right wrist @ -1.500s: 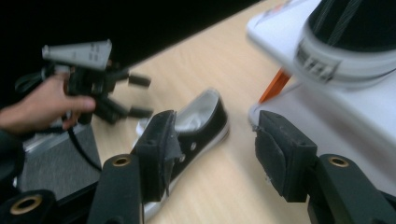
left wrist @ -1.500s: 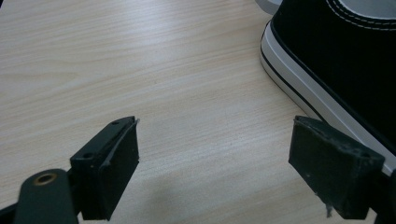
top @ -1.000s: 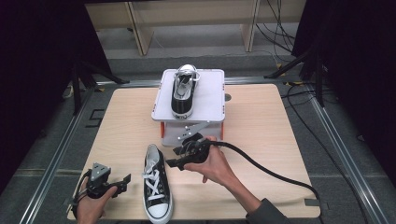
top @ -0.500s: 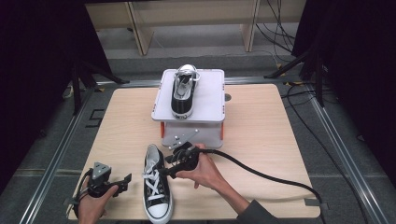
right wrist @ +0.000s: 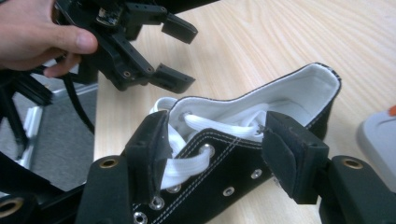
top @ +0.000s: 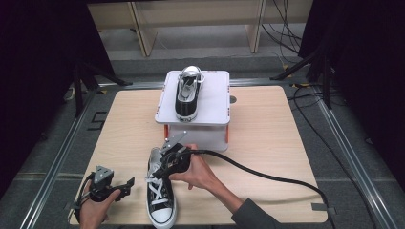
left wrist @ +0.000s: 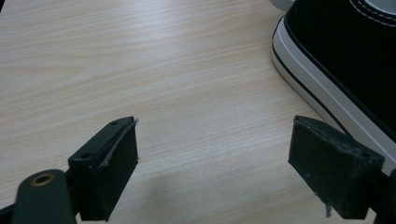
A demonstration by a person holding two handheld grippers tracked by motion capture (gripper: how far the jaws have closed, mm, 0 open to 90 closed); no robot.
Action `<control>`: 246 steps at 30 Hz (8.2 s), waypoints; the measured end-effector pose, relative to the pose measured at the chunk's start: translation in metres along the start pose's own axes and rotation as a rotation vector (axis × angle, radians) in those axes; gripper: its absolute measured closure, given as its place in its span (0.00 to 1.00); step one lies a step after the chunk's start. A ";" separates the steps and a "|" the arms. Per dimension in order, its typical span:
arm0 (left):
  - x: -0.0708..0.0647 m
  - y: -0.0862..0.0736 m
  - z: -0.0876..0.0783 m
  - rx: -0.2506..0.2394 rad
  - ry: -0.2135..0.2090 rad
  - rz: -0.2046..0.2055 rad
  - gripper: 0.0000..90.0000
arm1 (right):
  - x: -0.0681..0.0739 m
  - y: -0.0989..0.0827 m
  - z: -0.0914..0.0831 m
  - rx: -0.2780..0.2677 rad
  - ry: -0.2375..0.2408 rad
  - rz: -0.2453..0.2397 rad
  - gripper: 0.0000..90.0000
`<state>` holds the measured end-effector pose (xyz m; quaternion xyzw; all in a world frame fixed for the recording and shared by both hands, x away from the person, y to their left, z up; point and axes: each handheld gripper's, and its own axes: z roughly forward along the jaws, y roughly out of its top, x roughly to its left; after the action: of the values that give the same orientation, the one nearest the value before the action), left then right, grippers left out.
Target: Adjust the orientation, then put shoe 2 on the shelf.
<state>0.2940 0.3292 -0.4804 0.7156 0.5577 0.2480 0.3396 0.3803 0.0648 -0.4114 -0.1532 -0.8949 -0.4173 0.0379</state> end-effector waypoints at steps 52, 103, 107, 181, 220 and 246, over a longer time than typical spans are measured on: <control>-0.001 0.000 -0.001 -0.003 -0.006 0.006 0.17 | -0.023 0.009 0.016 0.216 0.209 -0.113 0.42; 0.004 0.000 -0.003 -0.014 0.033 -0.020 0.17 | 0.034 -0.058 -0.047 0.106 0.002 0.032 0.99; 0.003 0.000 -0.002 -0.016 0.034 -0.029 0.17 | 0.040 -0.060 -0.044 0.078 0.010 0.064 0.98; 0.000 0.004 0.006 -0.001 0.013 -0.009 0.17 | -0.003 -0.066 -0.050 0.060 -0.125 0.233 0.96; -0.001 0.005 0.006 0.001 0.011 -0.001 0.17 | 0.009 0.007 -0.240 0.015 -0.234 0.237 0.97; 0.000 0.005 0.006 -0.006 0.003 -0.012 0.17 | -0.106 0.066 -0.277 -0.072 -0.614 0.460 0.97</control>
<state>0.3015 0.3272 -0.4807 0.7111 0.5616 0.2487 0.3423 0.4846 -0.1308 -0.2041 -0.4692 -0.7917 -0.3635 -0.1447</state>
